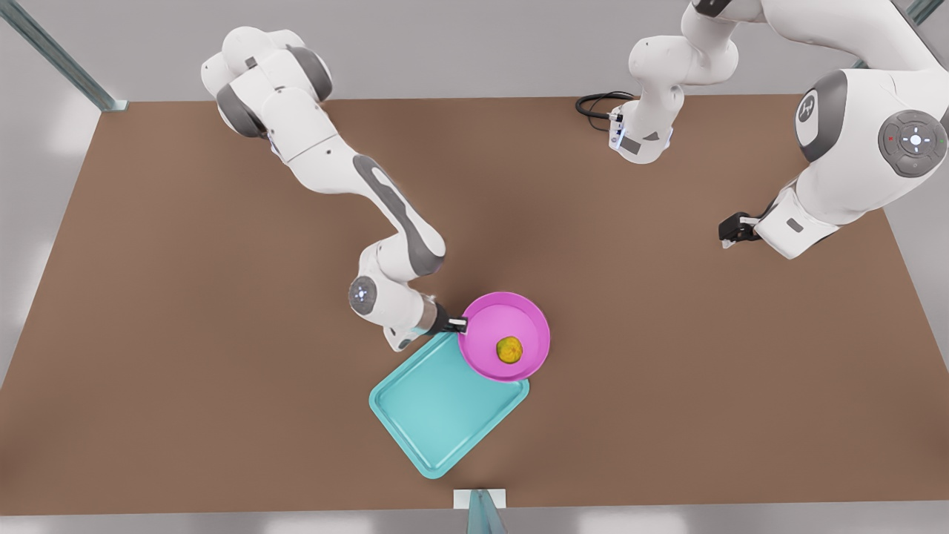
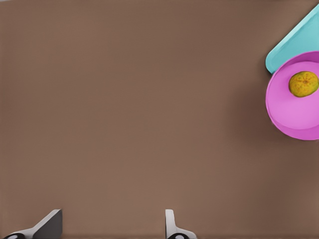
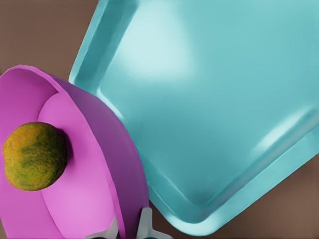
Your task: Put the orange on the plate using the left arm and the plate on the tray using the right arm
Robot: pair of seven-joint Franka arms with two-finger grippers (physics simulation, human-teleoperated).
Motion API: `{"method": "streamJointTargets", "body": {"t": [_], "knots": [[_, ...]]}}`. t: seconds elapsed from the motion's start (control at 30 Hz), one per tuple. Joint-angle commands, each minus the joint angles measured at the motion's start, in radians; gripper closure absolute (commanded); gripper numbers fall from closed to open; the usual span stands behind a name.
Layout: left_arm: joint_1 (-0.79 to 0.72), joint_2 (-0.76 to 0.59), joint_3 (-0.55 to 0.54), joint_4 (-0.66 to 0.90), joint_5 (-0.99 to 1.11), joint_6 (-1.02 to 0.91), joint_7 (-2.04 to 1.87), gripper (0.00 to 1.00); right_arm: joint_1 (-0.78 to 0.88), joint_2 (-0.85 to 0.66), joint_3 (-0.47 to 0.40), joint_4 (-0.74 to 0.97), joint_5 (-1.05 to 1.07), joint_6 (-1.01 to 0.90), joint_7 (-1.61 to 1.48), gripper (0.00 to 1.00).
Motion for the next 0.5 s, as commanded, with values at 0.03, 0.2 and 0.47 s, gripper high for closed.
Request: {"method": "streamJointTargets", "body": {"t": [0.03,0.2,0.47], "knots": [[0.0,-0.001,0.0,0.0,0.0,-0.001,0.001,0.0,-0.039,-0.002,0.0,0.001,-0.009,-0.006,-0.002,0.79],[0.0,0.0,0.001,0.0,0.002,0.0,0.001,0.0,-0.112,0.01,0.0,0.016,-0.012,-0.004,-0.046,0.79],[0.001,0.007,0.006,0.004,0.016,0.004,0.0,0.0,-0.157,0.109,-0.001,0.118,-0.012,-0.004,-0.066,0.79]]}}
